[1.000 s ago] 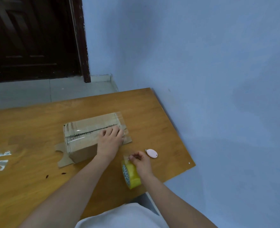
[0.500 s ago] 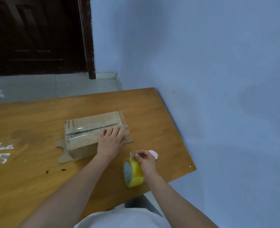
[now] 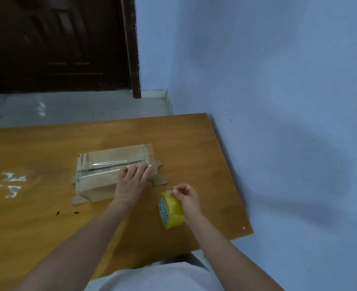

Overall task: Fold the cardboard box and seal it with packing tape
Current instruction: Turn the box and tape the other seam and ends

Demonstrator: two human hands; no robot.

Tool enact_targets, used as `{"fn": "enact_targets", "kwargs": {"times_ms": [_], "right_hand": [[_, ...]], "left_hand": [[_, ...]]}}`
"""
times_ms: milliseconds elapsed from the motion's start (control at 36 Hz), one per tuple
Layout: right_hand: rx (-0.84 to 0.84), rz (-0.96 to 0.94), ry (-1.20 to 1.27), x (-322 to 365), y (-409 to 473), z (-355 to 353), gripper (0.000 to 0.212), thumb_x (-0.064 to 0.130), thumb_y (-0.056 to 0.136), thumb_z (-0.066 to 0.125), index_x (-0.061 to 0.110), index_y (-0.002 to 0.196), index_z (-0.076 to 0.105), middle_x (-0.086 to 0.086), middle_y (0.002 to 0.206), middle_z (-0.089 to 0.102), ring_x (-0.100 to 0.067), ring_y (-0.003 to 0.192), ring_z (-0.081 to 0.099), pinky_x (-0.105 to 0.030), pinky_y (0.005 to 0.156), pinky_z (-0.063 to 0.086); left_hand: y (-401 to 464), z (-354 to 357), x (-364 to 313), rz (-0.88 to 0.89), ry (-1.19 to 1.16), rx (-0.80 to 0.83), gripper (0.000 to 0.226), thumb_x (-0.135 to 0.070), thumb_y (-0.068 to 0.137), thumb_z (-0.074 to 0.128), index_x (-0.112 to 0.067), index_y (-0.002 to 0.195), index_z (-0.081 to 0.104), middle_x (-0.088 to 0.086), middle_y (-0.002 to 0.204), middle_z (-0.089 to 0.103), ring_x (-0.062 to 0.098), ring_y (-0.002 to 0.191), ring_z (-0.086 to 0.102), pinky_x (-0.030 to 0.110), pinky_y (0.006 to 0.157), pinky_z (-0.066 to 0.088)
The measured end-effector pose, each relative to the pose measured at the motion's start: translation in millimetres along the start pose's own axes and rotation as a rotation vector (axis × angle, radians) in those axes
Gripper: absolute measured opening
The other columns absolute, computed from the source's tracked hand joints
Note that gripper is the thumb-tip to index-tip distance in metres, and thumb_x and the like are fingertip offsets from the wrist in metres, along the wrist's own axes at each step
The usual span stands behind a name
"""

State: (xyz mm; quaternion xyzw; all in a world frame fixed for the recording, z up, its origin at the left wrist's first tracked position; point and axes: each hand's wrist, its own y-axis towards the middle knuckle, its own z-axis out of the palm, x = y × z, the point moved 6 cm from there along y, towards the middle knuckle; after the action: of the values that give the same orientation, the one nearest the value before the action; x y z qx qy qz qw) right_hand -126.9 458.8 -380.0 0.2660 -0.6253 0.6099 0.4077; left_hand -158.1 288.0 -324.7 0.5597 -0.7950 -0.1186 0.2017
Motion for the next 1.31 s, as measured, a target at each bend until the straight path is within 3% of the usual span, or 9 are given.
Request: {"fn": "enact_targets", "kwargs": {"times_ms": [83, 278, 444, 611, 750, 861, 1056, 1194, 1306], "right_hand": [[0.02, -0.021, -0.017, 17, 8, -6, 0.026, -0.006, 0.084, 0.061, 0.015, 0.069, 0.058, -0.001, 0.071, 0.06, -0.018, 0.073, 0.055, -0.034, 0.076, 0.044], [0.114, -0.149, -0.172, 70, 25, -11, 0.027, -0.005, 0.084, 0.062, 0.015, 0.067, 0.057, -0.001, 0.066, 0.061, -0.012, 0.065, 0.056, -0.022, 0.066, 0.046], [0.167, -0.196, -0.219, 106, 34, -21, 0.026, -0.004, 0.084, 0.061, 0.015, 0.067, 0.059, -0.002, 0.069, 0.062, -0.012, 0.068, 0.057, -0.021, 0.062, 0.046], [0.188, -0.245, -0.207, 128, 40, -38, 0.014, 0.004, 0.08, 0.071, 0.014, 0.072, 0.064, -0.002, 0.073, 0.064, -0.013, 0.071, 0.058, -0.023, 0.068, 0.046], [0.244, -0.277, -0.278, 130, 41, -50, 0.022, 0.012, 0.089, 0.063, 0.013, 0.11, 0.07, 0.002, 0.113, 0.066, -0.011, 0.106, 0.061, -0.028, 0.089, 0.048], [0.229, -0.231, -0.27, 125, 45, -66, 0.063, 0.026, 0.091, 0.061, 0.018, 0.146, 0.032, 0.009, 0.134, 0.04, -0.006, 0.129, 0.036, -0.019, 0.094, 0.037], [0.345, -0.257, -0.306, 126, 37, -84, 0.011, 0.032, 0.089, 0.062, 0.023, 0.093, 0.067, 0.009, 0.081, 0.071, -0.004, 0.077, 0.067, -0.015, 0.06, 0.05], [0.271, -0.222, -0.455, 114, 44, -83, 0.018, 0.033, 0.089, 0.063, 0.017, 0.08, 0.062, 0.003, 0.072, 0.062, -0.008, 0.065, 0.059, -0.02, 0.057, 0.044], [0.165, -0.178, -0.669, 97, 53, -83, 0.026, 0.038, 0.089, 0.061, 0.021, 0.07, 0.055, 0.005, 0.066, 0.057, -0.015, 0.065, 0.055, -0.027, 0.055, 0.038]], "left_hand": [[2, -5, 3, -0.085, -0.127, 0.062, 0.052, -0.042, 0.055, 0.085, -0.015, 0.096, 0.07, 0.002, 0.1, 0.069, 0.025, 0.079, 0.064, 0.036, 0.076, 0.036], [42, -41, -10, -0.333, -0.373, 0.09, 0.068, -0.066, 0.09, 0.021, -0.013, 0.09, 0.065, 0.003, 0.091, 0.063, 0.026, 0.085, 0.059, 0.035, 0.077, 0.03], [88, -25, -63, -0.275, -0.86, 0.456, 0.048, -0.056, 0.082, 0.058, -0.009, 0.094, 0.064, 0.002, 0.089, 0.059, 0.022, 0.09, 0.054, 0.038, 0.08, 0.041], [108, -12, -72, -0.47, -1.039, 0.404, 0.034, -0.018, 0.087, 0.066, -0.013, 0.062, 0.043, 0.003, 0.062, 0.045, 0.017, 0.062, 0.037, 0.031, 0.058, 0.028], [116, -1, -72, -0.609, -1.036, 0.39, 0.039, -0.02, 0.09, 0.061, -0.021, 0.058, 0.04, 0.006, 0.063, 0.059, 0.026, 0.065, 0.056, 0.037, 0.06, 0.045], [115, 15, -71, -0.835, -1.197, 0.417, 0.036, -0.021, 0.091, 0.061, -0.014, 0.058, 0.047, 0.007, 0.068, 0.065, 0.025, 0.058, 0.057, 0.04, 0.059, 0.051], [101, 50, -78, -1.33, -1.49, 0.56, 0.023, -0.021, 0.091, 0.062, -0.015, 0.071, 0.053, 0.004, 0.067, 0.058, 0.02, 0.053, 0.053, 0.026, 0.05, 0.05], [107, 73, -80, -1.194, -1.249, 0.66, 0.016, -0.01, 0.085, 0.066, 0.001, 0.074, 0.065, 0.012, 0.059, 0.056, 0.024, 0.046, 0.052, 0.03, 0.048, 0.048], [115, 92, -80, -1.056, -1.077, 0.648, 0.026, -0.014, 0.082, 0.065, -0.01, 0.057, 0.067, 0.013, 0.066, 0.067, 0.031, 0.067, 0.063, 0.038, 0.067, 0.053]]}}
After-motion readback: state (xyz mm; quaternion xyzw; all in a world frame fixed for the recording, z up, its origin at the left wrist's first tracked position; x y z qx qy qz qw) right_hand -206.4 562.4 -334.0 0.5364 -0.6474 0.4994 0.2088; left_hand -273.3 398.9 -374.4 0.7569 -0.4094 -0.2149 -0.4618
